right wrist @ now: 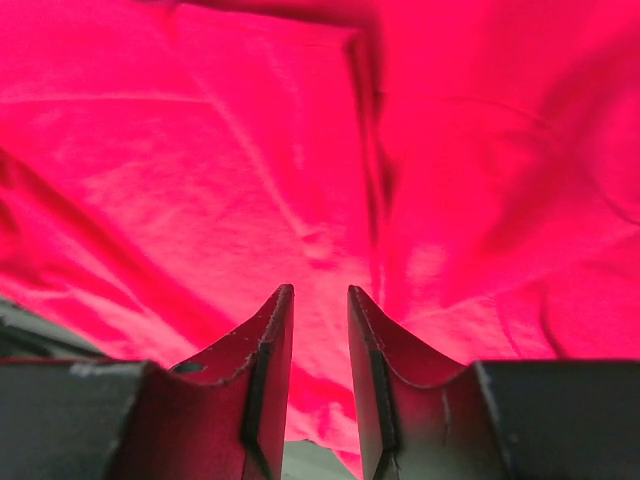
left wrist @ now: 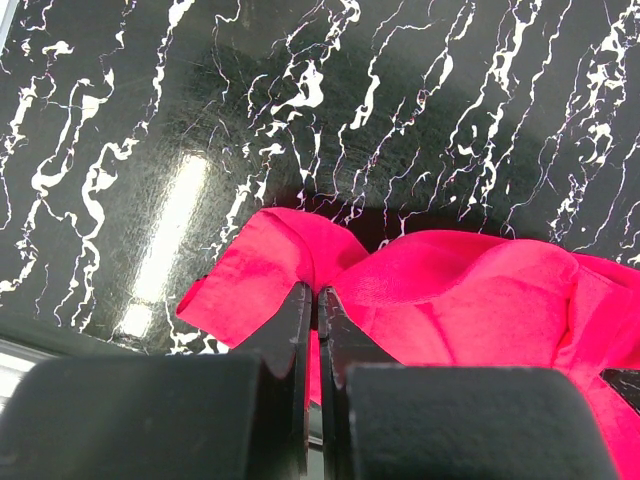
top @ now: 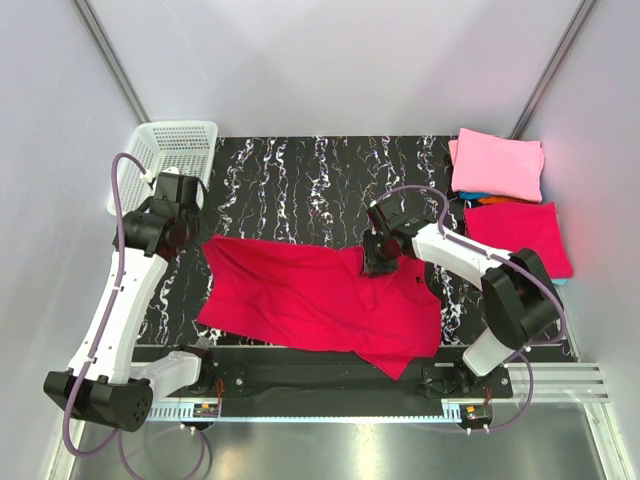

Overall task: Fold and stack the t-shirts
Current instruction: Fold the tshirt

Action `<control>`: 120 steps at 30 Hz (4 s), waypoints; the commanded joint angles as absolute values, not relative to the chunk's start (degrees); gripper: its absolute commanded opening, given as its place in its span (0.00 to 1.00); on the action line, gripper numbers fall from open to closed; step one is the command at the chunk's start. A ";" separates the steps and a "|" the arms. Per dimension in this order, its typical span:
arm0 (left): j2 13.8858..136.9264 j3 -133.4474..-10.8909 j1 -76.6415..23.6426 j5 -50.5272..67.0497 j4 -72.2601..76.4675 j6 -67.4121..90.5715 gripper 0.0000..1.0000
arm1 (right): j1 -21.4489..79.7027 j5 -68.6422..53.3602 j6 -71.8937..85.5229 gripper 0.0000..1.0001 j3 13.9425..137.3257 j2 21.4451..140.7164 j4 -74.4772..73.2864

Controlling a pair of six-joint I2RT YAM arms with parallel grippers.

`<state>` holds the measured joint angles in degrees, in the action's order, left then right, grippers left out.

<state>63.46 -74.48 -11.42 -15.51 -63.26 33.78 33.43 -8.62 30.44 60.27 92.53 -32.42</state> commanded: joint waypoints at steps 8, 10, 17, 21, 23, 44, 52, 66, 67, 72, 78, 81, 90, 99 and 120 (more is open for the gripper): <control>62.14 -73.13 -11.42 -16.96 -60.82 33.57 0.00 | 33.40 -2.19 32.52 0.36 51.69 82.45 -34.90; 62.05 -72.69 -11.43 -16.70 -60.82 33.58 0.00 | 33.57 -3.33 33.04 0.37 48.96 81.13 -33.49; 61.52 -72.16 -11.43 -16.87 -60.73 33.49 0.00 | 33.49 -7.91 33.49 0.36 42.37 79.19 -26.11; 61.61 -72.16 -11.43 -16.87 -60.82 33.49 0.00 | 33.49 -9.22 32.44 0.36 41.75 80.59 -23.73; 61.70 -72.16 -11.43 -16.96 -60.82 33.49 0.00 | 33.49 -10.10 32.17 0.36 41.75 81.21 -23.38; 61.88 -70.93 -11.43 -17.31 -60.56 33.75 0.00 | 35.07 -22.94 29.97 0.33 41.40 79.37 -18.19; 61.96 -70.66 -11.43 -17.31 -60.47 33.66 0.00 | 36.03 -25.13 29.53 0.33 39.64 79.45 -17.14; 61.79 -70.75 -11.43 -17.14 -60.38 33.49 0.00 | 37.35 -19.52 26.90 0.33 40.78 88.06 -16.61; 61.79 -70.75 -11.43 -17.14 -60.47 33.49 0.00 | 37.35 -19.08 26.72 0.33 40.87 88.24 -16.61; 61.70 -70.75 -11.43 -17.14 -60.47 33.40 0.00 | 37.35 -16.79 26.19 0.29 42.18 88.94 -16.79; 61.79 -70.66 -11.42 -17.31 -60.56 32.96 0.00 | 37.35 -15.21 26.37 0.26 43.94 89.04 -17.75; 61.70 -70.66 -11.43 -17.40 -60.47 32.78 0.00 | 37.44 -14.07 26.63 0.23 44.65 87.98 -19.16; 61.79 -70.31 -11.43 -17.14 -60.38 32.96 0.00 | 37.44 -11.08 26.54 0.07 45.62 82.27 -23.38; 59.51 -70.22 -11.43 -16.88 -60.73 32.70 0.00 | 37.53 -5.11 26.46 0.00 49.74 76.48 -31.71; 43.86 -94.12 -11.43 -8.62 -67.15 31.20 0.00 | 37.53 21.80 21.55 0.00 107.13 55.72 -70.94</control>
